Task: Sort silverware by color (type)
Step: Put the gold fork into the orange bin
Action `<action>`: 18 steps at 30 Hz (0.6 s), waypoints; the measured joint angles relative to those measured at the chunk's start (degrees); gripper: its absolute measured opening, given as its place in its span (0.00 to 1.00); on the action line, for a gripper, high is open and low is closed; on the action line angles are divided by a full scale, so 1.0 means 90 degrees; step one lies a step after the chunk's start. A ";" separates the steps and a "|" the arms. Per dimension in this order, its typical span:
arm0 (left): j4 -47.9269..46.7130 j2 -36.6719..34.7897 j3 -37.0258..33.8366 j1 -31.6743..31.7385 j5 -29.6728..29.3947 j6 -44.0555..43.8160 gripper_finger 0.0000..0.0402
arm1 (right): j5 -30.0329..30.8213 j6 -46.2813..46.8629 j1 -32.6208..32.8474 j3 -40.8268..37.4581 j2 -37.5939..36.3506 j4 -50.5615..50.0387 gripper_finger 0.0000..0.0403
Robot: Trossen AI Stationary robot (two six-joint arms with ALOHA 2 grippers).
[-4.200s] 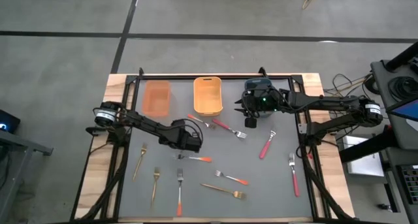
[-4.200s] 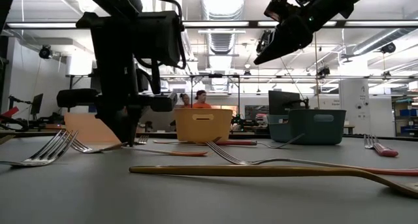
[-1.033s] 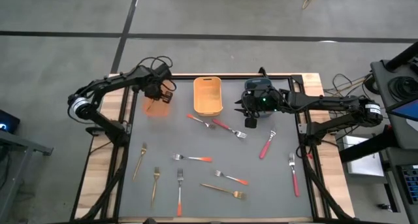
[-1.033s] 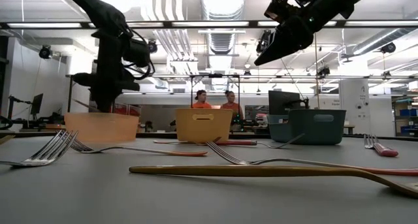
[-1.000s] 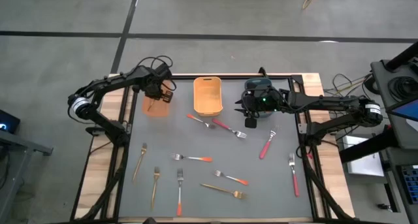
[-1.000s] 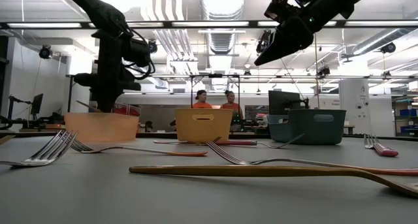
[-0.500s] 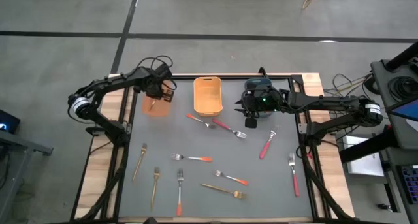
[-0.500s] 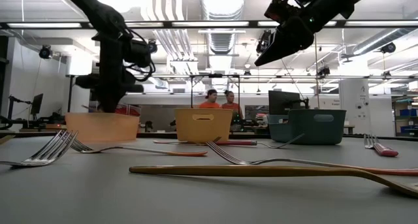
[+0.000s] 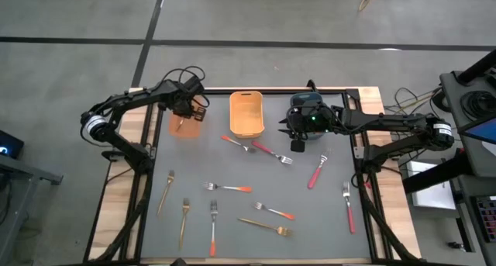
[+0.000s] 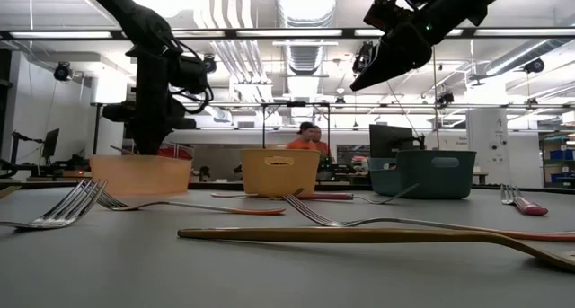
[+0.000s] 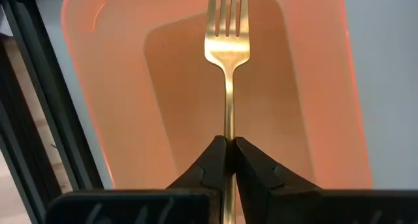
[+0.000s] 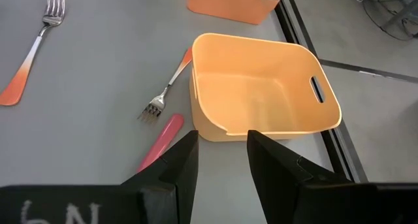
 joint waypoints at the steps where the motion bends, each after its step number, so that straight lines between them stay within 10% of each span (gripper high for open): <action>1: -0.0001 0.0000 0.0000 0.0000 0.0000 0.0000 0.02 | 0.0000 0.0000 0.0000 0.0000 0.0000 0.0000 0.31; 18: 0.0062 0.0000 -0.0251 -0.0002 -0.0007 -0.0051 0.03 | 0.0002 -0.0027 0.0000 0.0000 0.0000 0.0000 0.31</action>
